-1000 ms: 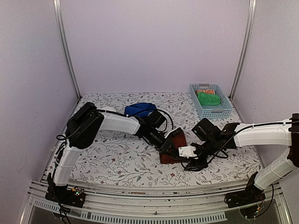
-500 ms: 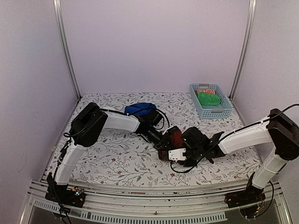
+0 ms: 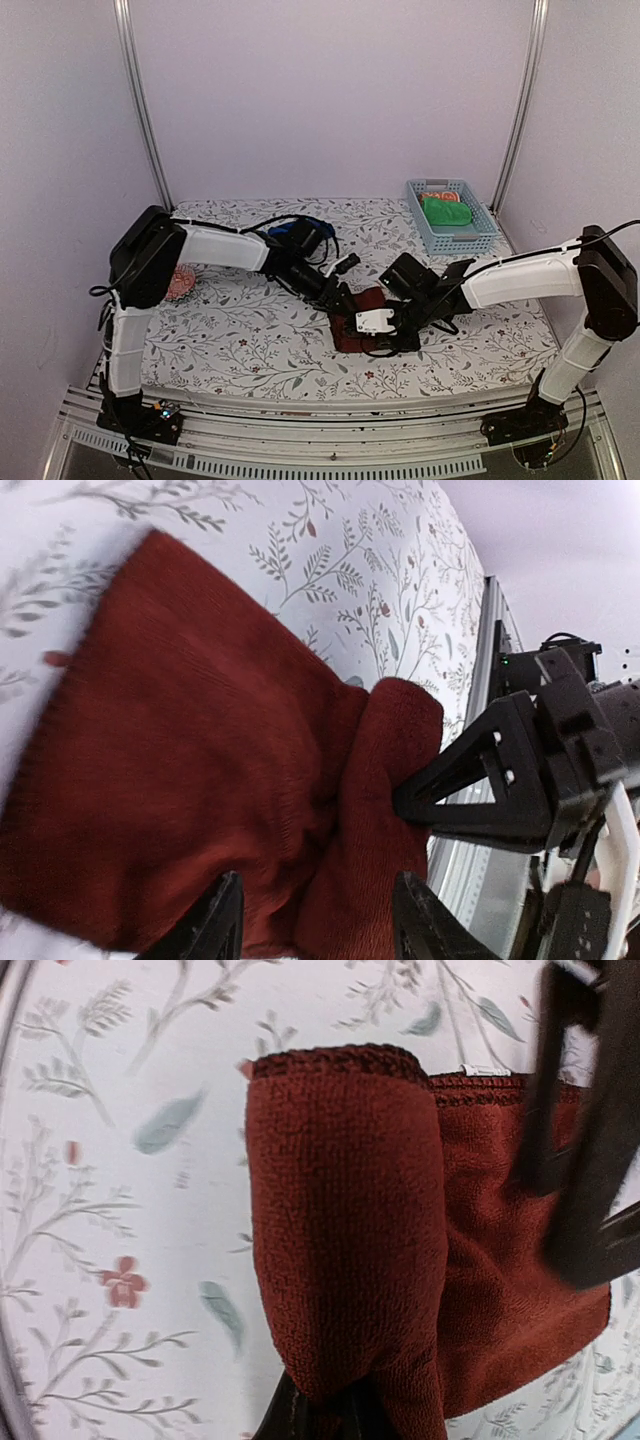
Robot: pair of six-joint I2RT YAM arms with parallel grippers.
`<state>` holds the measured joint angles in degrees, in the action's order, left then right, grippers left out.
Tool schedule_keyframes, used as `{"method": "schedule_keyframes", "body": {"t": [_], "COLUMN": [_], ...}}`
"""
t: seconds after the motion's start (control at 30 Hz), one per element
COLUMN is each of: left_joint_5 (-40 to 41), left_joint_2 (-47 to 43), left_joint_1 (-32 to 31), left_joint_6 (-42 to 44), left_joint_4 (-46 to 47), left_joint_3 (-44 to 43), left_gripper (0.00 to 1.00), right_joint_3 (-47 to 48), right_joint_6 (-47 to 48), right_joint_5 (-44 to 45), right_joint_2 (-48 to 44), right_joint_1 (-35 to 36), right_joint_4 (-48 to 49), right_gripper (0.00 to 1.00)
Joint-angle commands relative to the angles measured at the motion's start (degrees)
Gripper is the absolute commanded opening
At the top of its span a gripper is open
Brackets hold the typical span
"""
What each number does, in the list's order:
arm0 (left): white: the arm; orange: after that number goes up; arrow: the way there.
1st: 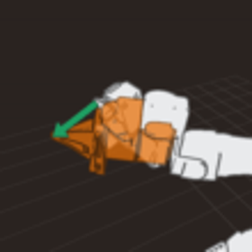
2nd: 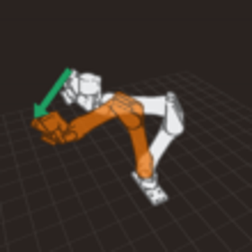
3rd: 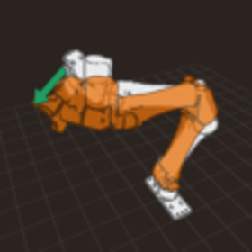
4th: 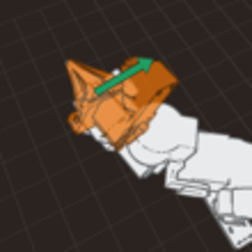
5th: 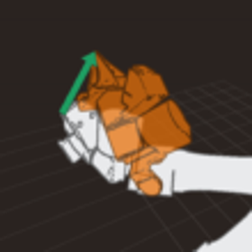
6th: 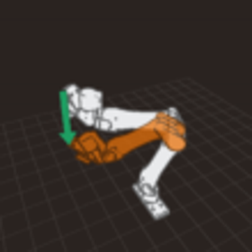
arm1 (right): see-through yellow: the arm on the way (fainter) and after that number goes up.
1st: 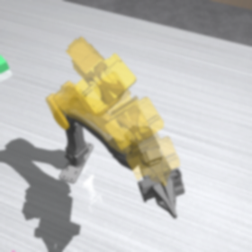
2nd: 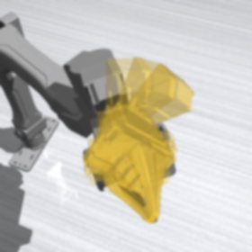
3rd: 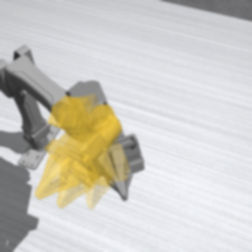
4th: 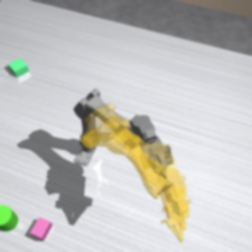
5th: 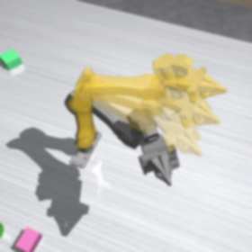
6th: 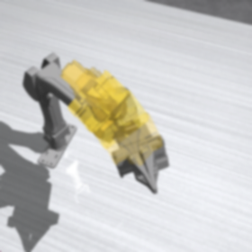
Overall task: Roll the towels
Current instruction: Roll the towel at the center of the board.
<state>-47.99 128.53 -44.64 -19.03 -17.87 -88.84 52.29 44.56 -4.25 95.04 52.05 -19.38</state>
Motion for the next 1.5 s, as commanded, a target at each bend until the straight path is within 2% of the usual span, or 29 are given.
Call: {"method": "schedule_keyframes", "body": {"t": [0.0, 0.13, 0.23, 0.4, 0.47, 0.57, 0.7, 0.83, 0.97, 1.2, 1.27, 1.37, 1.43, 1.47], "left_joint_5": [17.34, 26.91, 35.33, 52.12, 54.95, 54.62, 54.54, 56.91, 57.16, 56.68, 58.15, 61.53, 62.51, 61.92], "left_joint_2": [-16.32, -31.91, -42.14, -57.5, -60.22, -57.17, -45.05, -33.48, -26.25, -16.86, -16.44, -13.62, -14.04, -14.89], "left_joint_1": [1.76, 1.01, -2.59, -16.01, -20.84, -24.38, -27.16, -27.56, -27.39, -26.19, -26.15, -26.06, -26.06, -25.92], "left_joint_6": [4.66, 3.58, 6.02, 14.93, 19.33, 23.95, 31.04, 37.36, 41.48, 41.23, 40.84, 39.58, 38.3, 37.33], "left_joint_4": [5.73, 16.52, 22.55, 32.6, 35.09, 32.68, 27.18, 23.16, 23.5, 17.66, 16.98, 15.64, 15.27, 15.54], "left_joint_3": [11.85, 29.01, 41.33, 55.99, 58.84, 56.4, 46.84, 36.94, 33.53, 27.24, 27.12, 26.78, 27.29, 27.85], "left_gripper": [0.53, 0.52, 0.51, 0.51, 0.54, 0.59, 0.61, 0.62, 0.63, 0.58, 0.55, 0.44, 0.35, 0.31], "right_joint_3": [7.76, 13.9, 19.12, 30.78, 35.72, 42.4, 48.33, 49.91, 50.08, 49.74, 49.2, 48.53, 47.79, 47.1], "right_joint_6": [-6.36, -6.05, -4.29, -0.18, 2.01, 4.15, 3.41, 3.02, 2.4, 1.26, 1.31, 1.87, 3.54, 4.16], "right_joint_5": [-16.74, -25.7, -30.5, -36.03, -37.27, -38.38, -36.57, -36.38, -36.0, -36.71, -37.32, -39.35, -42.29, -43.6], "right_joint_2": [3.08, 9.35, 14.58, 25.63, 30.17, 36.46, 42.86, 44.6, 44.66, 44.62, 43.93, 41.55, 37.27, 34.83], "right_joint_1": [0.09, -1.09, -2.5, -6.33, -8.02, -9.87, -11.13, -11.38, -11.47, -11.67, -11.87, -13.06, -14.6, -15.65], "right_joint_4": [-24.88, -34.5, -39.91, -49.46, -53.06, -58.39, -58.81, -58.72, -57.95, -56.89, -56.75, -57.66, -58.77, -58.76], "right_gripper": [0.03, 0.03, 0.03, 0.03, 0.03, 0.03, 0.03, 0.04, 0.04, 0.04, 0.05, 0.09, 0.17, 0.26]}}
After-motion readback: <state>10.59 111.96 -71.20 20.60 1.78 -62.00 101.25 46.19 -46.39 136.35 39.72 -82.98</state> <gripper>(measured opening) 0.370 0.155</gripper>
